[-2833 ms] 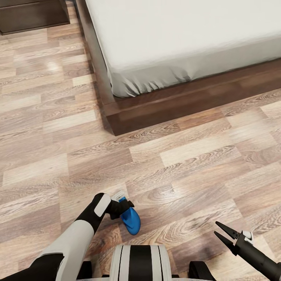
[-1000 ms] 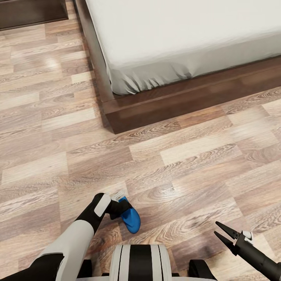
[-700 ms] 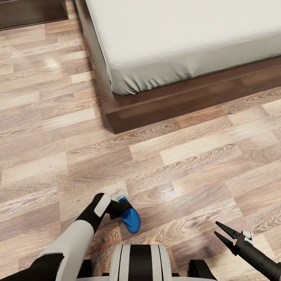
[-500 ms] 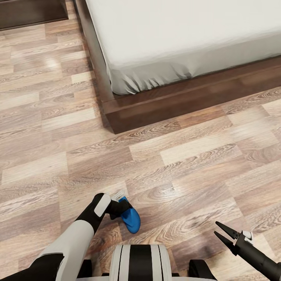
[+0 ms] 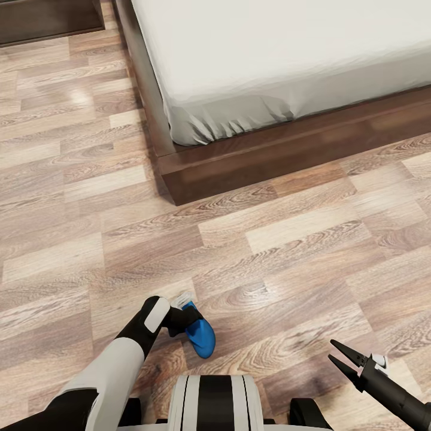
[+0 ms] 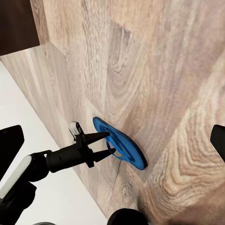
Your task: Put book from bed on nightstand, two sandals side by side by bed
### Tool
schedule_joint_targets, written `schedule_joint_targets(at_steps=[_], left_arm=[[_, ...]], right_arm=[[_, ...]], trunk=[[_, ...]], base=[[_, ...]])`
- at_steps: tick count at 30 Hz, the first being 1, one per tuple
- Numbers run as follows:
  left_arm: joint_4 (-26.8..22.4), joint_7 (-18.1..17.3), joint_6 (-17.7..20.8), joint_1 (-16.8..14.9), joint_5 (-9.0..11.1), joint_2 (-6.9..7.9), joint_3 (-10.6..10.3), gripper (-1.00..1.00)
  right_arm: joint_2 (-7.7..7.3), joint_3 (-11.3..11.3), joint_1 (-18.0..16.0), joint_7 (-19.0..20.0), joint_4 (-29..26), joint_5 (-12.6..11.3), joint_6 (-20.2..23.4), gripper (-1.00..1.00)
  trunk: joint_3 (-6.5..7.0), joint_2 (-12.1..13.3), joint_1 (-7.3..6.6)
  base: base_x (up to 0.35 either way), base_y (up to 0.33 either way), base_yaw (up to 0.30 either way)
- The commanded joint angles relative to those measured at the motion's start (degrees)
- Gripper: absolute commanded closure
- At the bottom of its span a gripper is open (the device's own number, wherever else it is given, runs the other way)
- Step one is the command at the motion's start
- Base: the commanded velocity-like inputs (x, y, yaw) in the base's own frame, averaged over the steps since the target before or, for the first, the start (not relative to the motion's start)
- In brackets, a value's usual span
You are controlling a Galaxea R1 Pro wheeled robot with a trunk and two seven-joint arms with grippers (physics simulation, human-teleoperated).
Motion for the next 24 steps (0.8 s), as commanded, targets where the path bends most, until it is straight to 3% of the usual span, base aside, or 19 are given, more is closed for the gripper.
schedule_joint_targets(at_steps=[1,8,24], left_arm=[[-0.1,0.6,0.3,0.0,0.2,-0.06,0.3,1.00],[-0.1,0.6,0.4,0.0,0.2,-0.06,0.3,1.00],[-0.4,0.2,0.8,0.0,0.1,-0.06,-0.7,1.00]], right_arm=[[0.00,0.0,0.0,0.0,0.0,-0.2,0.3,-1.00],[0.00,0.0,0.0,0.0,0.0,0.0,0.3,-1.00],[0.02,0.5,0.0,-0.4,0.1,0.3,0.2,-1.00]], trunk=[[-0.03,0.0,-0.01],[-0.03,0.0,-0.01],[3.51,0.2,-0.42]], base=[[0.000,0.000,0.000],[0.000,0.000,0.000],[0.000,0.000,0.000]])
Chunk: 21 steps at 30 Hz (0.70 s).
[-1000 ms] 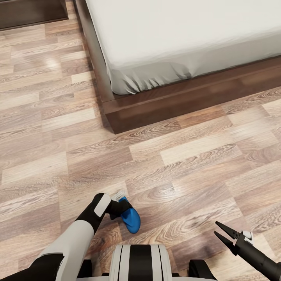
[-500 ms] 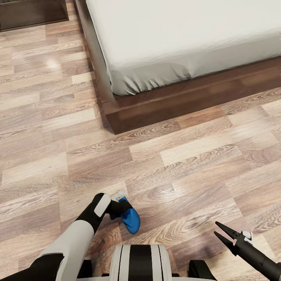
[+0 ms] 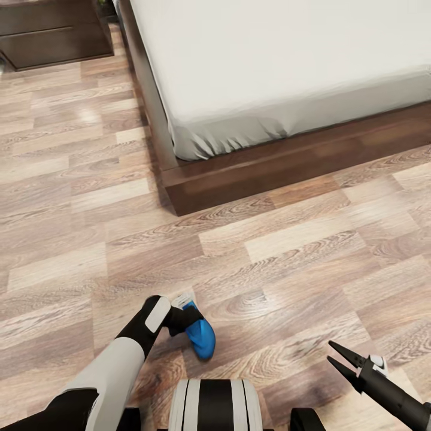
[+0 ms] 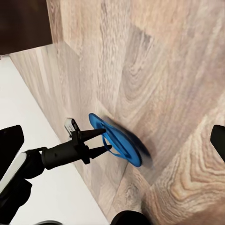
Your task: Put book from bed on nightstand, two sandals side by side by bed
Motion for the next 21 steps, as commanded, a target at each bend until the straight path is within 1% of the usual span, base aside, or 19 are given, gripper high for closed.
schedule_joint_targets(at_steps=[1,8,17,19,20,21], left_arm=[[-0.1,0.5,0.2,0.0,0.5,-0.06,0.3,1.00],[-0.5,0.1,0.2,0.0,0.6,-0.06,0.5,1.00],[-0.7,0.0,0.2,0.0,0.7,-0.06,1.1,1.00],[-0.8,0.0,0.2,0.0,0.7,-0.06,1.3,1.00],[-0.9,0.0,0.2,0.0,0.7,-0.06,1.6,1.00],[-1.0,0.1,0.3,0.0,0.7,0.06,1.9,1.00]], right_arm=[[0.01,0.1,0.0,0.0,0.0,-0.2,0.3,-1.00],[0.13,0.7,0.0,-0.9,0.2,0.3,0.2,-1.00],[0.15,0.0,0.0,-1.4,0.7,0.2,0.4,-1.00],[0.15,-0.1,0.0,-1.4,1.4,0.2,0.5,-1.00],[0.13,0.1,0.0,-1.4,2.5,0.1,0.5,-1.00],[0.05,0.2,0.0,-1.2,4.8,0.0,0.4,-1.00]], trunk=[[0.20,0.0,-0.03],[1.75,0.1,-0.21],[3.74,0.2,-0.44],[4.18,0.2,-0.50],[4.41,0.3,-0.52],[4.63,0.3,-0.55]], base=[[0.000,0.000,0.000],[0.000,0.000,0.000],[0.000,0.000,0.000],[0.000,0.000,0.000],[0.000,0.000,0.000],[0.000,0.000,0.000]])
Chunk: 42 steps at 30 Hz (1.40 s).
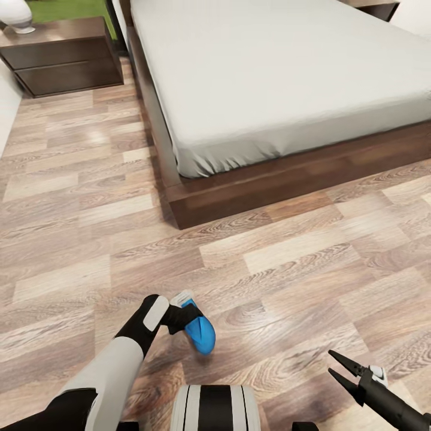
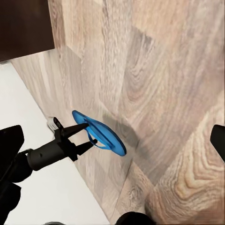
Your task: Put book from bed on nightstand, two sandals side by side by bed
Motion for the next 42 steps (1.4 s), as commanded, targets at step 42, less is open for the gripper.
schedule_joint_targets(at_steps=[42], left_arm=[[-29.5,-11.6,7.8,19.9,0.4,8.01,0.3,1.00]], right_arm=[[-0.02,0.3,-0.1,-0.2,2.1,-0.5,-0.1,-1.00]], trunk=[[9.28,0.6,-1.09]], base=[[0.000,0.000,0.000]])
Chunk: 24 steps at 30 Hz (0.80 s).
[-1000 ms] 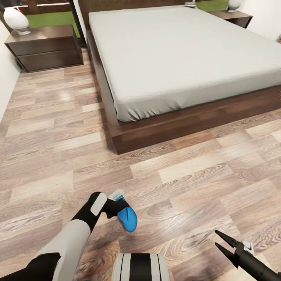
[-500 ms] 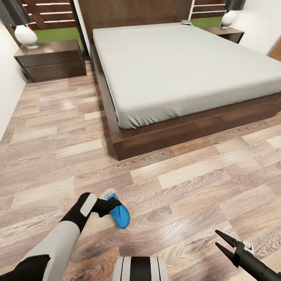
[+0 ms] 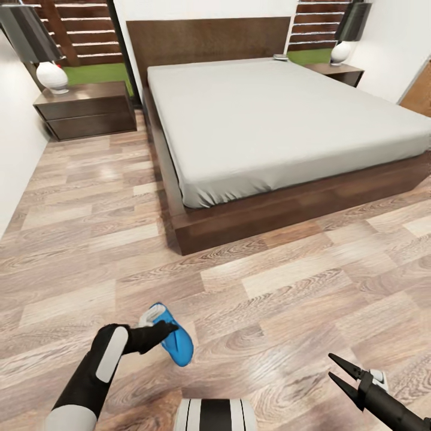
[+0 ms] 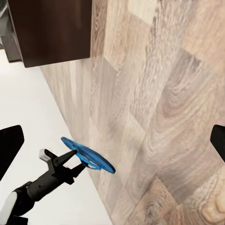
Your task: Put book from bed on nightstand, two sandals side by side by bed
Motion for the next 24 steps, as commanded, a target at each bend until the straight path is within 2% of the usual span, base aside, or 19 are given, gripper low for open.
schedule_joint_targets(at_steps=[1,4,10,14,17,18,24], left_arm=[[-1.3,0.0,0.6,0.9,0.1,-0.09,0.2,1.00],[-7.0,0.0,1.4,5.4,0.2,-0.17,0.3,1.00],[-13.5,-0.1,1.7,10.8,0.5,-0.19,0.4,1.00],[-14.9,0.0,2.2,12.3,1.2,-0.12,0.5,1.00],[-15.0,0.0,2.5,12.7,1.5,0.46,0.8,1.00],[-14.7,-0.1,2.9,12.8,1.7,0.91,1.9,1.00],[-14.4,-0.3,3.2,12.8,1.7,1.09,3.1,1.00]], right_arm=[[0.00,0.0,0.0,0.0,0.0,-0.2,0.3,-1.00],[0.01,0.1,0.0,0.1,0.0,-0.1,0.3,-1.00],[0.15,0.2,0.0,0.1,0.0,-0.1,0.3,-1.00],[0.27,0.3,0.0,0.1,-0.1,0.0,0.3,-1.00],[0.28,0.3,0.0,0.0,-0.1,0.0,0.3,-1.00],[0.28,0.3,0.0,0.1,-0.1,0.1,0.4,-1.00],[0.34,0.1,0.0,0.2,-0.1,0.0,0.4,-1.00]], trunk=[[0.19,0.0,-0.03],[0.86,0.0,-0.11],[2.19,0.1,-0.27],[3.07,0.2,-0.37],[3.74,0.2,-0.45],[3.96,0.2,-0.47],[5.29,0.3,-0.63]], base=[[0.000,0.000,0.000],[0.000,0.000,0.000],[0.000,0.000,0.000],[0.000,0.000,0.000],[0.000,0.000,0.000],[0.000,0.000,0.000],[0.000,0.000,0.000]])
